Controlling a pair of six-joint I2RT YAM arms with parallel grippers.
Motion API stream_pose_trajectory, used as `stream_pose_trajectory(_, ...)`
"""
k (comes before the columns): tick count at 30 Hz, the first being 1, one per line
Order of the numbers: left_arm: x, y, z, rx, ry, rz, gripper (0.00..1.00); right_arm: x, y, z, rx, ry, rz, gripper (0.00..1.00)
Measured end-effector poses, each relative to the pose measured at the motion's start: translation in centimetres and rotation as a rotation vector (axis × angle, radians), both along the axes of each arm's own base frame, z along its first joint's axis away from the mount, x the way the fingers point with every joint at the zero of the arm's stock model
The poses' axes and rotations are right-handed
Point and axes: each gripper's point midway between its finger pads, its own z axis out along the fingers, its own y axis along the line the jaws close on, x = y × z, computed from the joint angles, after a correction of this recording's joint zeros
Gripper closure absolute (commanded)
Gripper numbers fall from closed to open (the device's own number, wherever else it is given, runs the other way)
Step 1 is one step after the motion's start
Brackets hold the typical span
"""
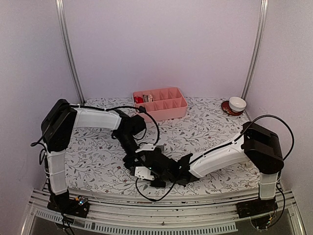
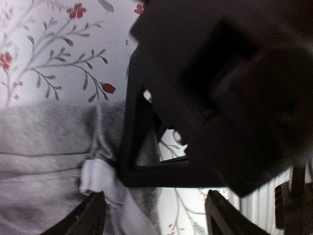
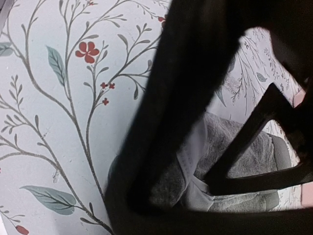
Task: Roll the underwear
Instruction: Roll the underwear at the center of the board.
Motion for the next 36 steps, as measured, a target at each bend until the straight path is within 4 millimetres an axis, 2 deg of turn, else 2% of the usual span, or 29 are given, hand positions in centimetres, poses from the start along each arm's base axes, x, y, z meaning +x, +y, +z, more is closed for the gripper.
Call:
stream_pose_trajectory(4, 1.8, 0.3, 2.8, -0.084, -0.122, 0.029, 0.05, -0.1, 0.3, 0.0, 0.024, 0.078, 0.003, 0.98)
stream_pose_trajectory(8, 3.6, 1.4, 5.6, -0.164, -0.25, 0.074, 0.02, 0.0, 0.3, -0.1, 0.045, 0.17, 0.002, 0.98)
stream_pose_trajectory(13, 4.3, 4.0, 6.8, -0.248, -0.397, 0.135, 0.02, -0.3, 0.4, 0.1, 0.056, 0.282, 0.018, 0.98)
stream_pose_trajectory(18, 1.7, 6.8, 5.8, -0.323, -0.568, 0.128, 0.02, 0.4, -0.2, 0.3, 0.089, 0.441, -0.019, 0.98)
stream_pose_trajectory(23, 0.3, 8.2, 4.3, -0.375, -0.707, 0.086, 0.02, 1.0, -0.8, 0.3, 0.108, 0.583, -0.051, 0.98)
stream_pose_trajectory(26, 0.3, 8.1, 4.1, -0.404, -0.79, 0.056, 0.02, 1.2, -0.7, 0.3, 0.114, 0.66, -0.056, 0.98)
stream_pose_trajectory(30, -0.3, 7.2, 3.2, -0.423, -0.895, -0.013, 0.03, 1.5, -0.8, 0.2, 0.123, 0.757, -0.059, 0.98)
stream_pose_trajectory(34, -1.5, 5.6, 1.6, -0.42, -0.975, -0.099, 0.09, 1.7, -0.9, 0.1, 0.133, 0.848, -0.051, 0.98)
stream_pose_trajectory(36, -1.5, 5.0, 1.0, -0.405, -1.002, -0.118, 0.13, 1.7, -0.9, 0.1, 0.139, 0.884, -0.046, 0.98)
